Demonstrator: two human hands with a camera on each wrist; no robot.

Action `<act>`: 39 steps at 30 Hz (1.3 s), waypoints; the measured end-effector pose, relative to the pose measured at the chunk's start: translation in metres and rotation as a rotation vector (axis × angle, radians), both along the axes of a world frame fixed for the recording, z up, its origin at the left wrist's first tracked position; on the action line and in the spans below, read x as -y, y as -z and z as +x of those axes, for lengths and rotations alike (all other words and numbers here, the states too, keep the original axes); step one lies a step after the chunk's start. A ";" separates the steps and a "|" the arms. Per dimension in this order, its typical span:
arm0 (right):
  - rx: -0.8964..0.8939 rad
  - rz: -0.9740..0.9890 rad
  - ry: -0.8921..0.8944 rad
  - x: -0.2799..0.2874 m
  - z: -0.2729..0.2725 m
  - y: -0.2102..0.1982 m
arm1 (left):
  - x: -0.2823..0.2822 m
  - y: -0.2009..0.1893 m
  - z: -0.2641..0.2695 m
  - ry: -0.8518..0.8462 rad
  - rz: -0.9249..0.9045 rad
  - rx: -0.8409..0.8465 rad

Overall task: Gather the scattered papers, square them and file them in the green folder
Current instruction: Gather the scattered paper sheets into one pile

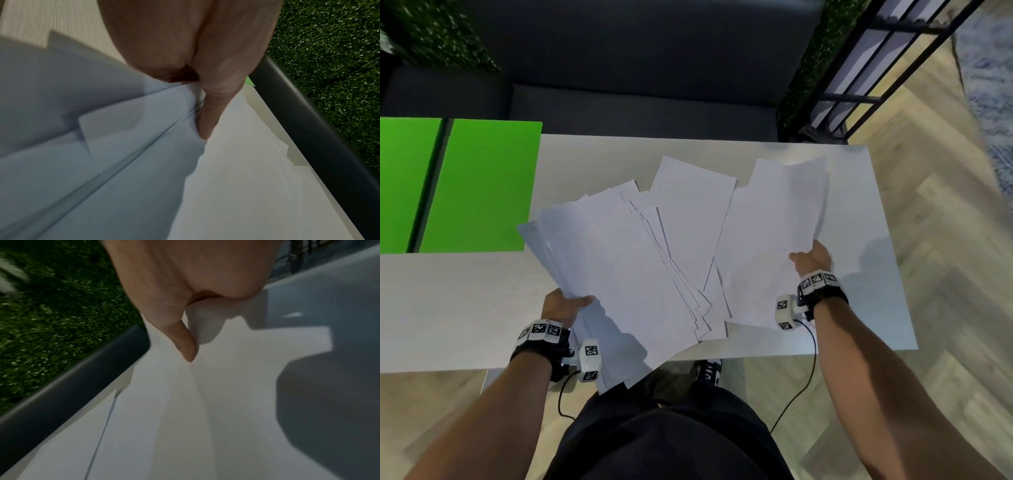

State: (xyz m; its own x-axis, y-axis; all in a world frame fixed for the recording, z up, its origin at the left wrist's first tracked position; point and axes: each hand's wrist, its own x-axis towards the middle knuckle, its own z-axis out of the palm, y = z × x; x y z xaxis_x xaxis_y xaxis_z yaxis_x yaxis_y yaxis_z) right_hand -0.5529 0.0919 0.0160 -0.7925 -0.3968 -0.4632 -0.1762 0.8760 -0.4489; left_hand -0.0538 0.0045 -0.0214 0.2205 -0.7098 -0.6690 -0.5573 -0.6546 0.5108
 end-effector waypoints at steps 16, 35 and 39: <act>-0.268 -0.443 -0.244 -0.047 0.027 -0.116 | 0.000 0.005 -0.002 -0.039 -0.005 0.030; -0.141 -0.514 -0.348 0.008 0.164 -0.089 | 0.000 0.002 0.002 -0.041 0.051 -0.038; -0.309 -0.616 -0.354 -0.001 0.132 -0.142 | 0.002 0.002 0.003 -0.044 0.050 -0.021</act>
State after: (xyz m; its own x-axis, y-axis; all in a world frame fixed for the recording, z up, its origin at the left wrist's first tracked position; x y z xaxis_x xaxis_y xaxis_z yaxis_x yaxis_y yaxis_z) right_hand -0.4213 0.0925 0.1584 -0.6281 -0.7645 0.1448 -0.5956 0.3527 -0.7217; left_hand -0.0505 0.0021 -0.0238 0.2360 -0.6653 -0.7083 -0.5171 -0.7031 0.4882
